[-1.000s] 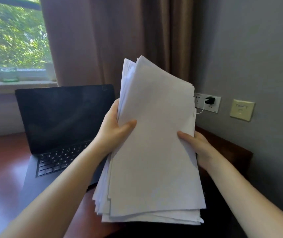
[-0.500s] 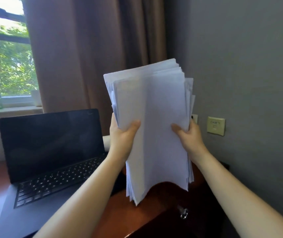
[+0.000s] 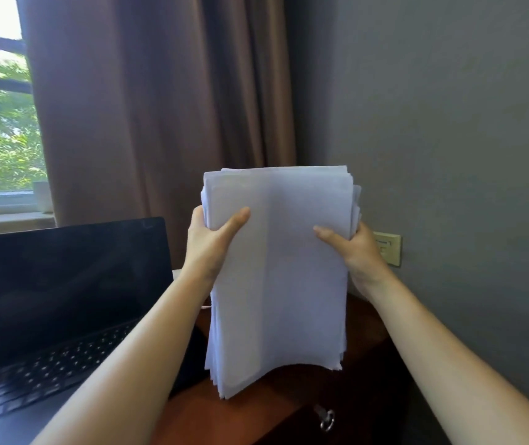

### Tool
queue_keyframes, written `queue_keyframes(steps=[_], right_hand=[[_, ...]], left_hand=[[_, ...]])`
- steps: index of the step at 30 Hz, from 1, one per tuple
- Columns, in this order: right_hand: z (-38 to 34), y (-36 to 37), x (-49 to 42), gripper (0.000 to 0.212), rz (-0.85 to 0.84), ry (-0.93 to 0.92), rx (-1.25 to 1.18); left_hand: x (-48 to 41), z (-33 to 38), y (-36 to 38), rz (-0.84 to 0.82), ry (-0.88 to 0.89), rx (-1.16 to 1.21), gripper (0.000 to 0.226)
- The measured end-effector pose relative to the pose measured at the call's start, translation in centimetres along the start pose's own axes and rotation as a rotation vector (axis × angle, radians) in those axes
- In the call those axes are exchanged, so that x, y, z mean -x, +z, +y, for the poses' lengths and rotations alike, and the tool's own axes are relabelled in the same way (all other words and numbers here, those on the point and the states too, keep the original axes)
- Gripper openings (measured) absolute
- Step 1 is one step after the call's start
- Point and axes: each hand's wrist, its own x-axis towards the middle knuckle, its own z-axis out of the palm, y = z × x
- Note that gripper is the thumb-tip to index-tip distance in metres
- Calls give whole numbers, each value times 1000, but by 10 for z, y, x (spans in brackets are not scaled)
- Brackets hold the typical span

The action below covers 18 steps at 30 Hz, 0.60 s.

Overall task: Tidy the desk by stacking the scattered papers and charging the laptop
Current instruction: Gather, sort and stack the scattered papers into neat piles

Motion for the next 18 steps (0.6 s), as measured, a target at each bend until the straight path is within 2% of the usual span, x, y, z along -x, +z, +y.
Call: queue_keyframes(steps=[5,7,9,10,14,16,18], right_hand=[[-1,-4,-10,48,-54,5,19],[-1,-3,-12,49,-92,11,64],[1,-5,-16,51,-58,18,52],[4,-7,-17,54,-33,29,35],[28,-16,-5,66,13,154,26],[42,-17,7,46,5,216,33],[48,-13,15,24,25,225,20]], left_hand=[[-9,5,-4,-59,40,-29,86],[-13,7,-2,-65,52,-40,73],[-17,6,-2,-35,46,-20,57],[-17,3,-4,-27,34,-17,56],[-1,-24,-12,-27,-35,31,76],[14,-45,-13,-39,-17,36,79],[26,-57,-10,-42,-20,52,70]])
